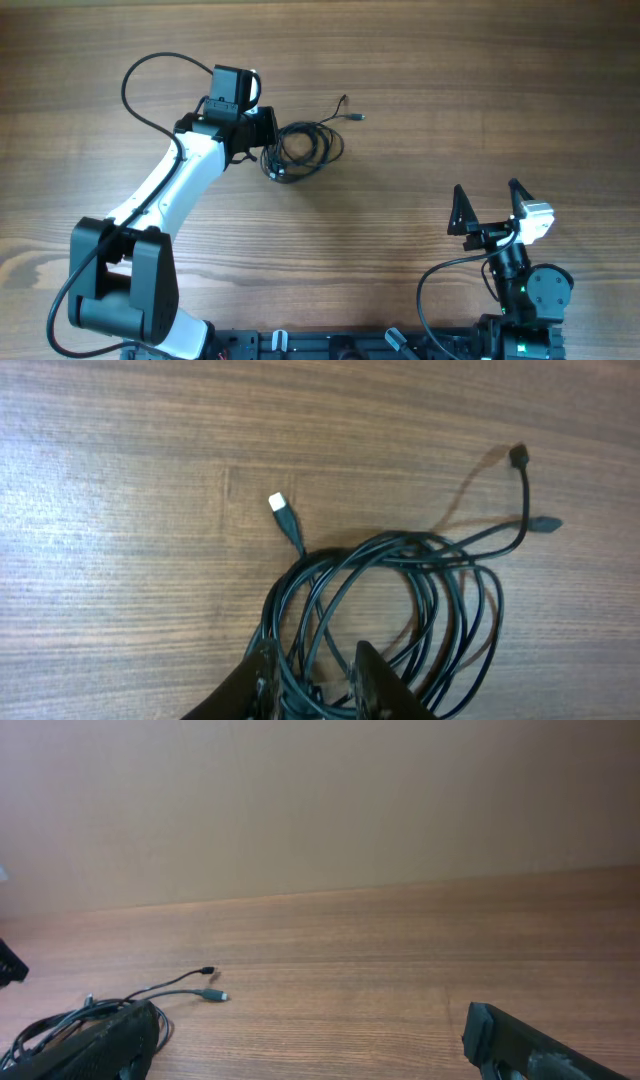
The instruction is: Untangle cables
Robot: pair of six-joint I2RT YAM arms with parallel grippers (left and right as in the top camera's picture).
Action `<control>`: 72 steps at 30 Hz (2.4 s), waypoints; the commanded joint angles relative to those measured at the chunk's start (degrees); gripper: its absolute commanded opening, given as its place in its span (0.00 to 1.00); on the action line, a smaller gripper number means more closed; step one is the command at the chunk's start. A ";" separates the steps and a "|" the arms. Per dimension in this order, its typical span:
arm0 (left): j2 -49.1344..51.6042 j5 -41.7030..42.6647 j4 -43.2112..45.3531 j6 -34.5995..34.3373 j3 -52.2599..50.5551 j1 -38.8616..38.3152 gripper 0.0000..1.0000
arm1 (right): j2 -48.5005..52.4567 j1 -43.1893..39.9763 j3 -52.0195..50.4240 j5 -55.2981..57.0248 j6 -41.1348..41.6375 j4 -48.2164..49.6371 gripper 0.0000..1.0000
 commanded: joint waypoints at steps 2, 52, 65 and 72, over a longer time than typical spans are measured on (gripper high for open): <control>-0.50 0.59 -0.94 -0.09 0.37 -0.07 0.27 | -0.02 -0.13 -0.07 -0.74 -0.63 0.28 1.00; 2.16 0.61 -1.44 -0.11 6.03 -0.02 0.40 | -0.02 -0.13 -0.07 -0.74 -0.61 0.28 1.00; 3.50 2.54 -14.16 -0.11 7.82 -0.90 0.36 | -0.02 -0.13 -0.07 -0.74 -0.61 0.28 0.99; 6.75 2.51 -17.88 -0.13 7.76 -4.63 0.06 | -0.02 -0.13 -0.07 -0.74 -0.61 0.28 1.00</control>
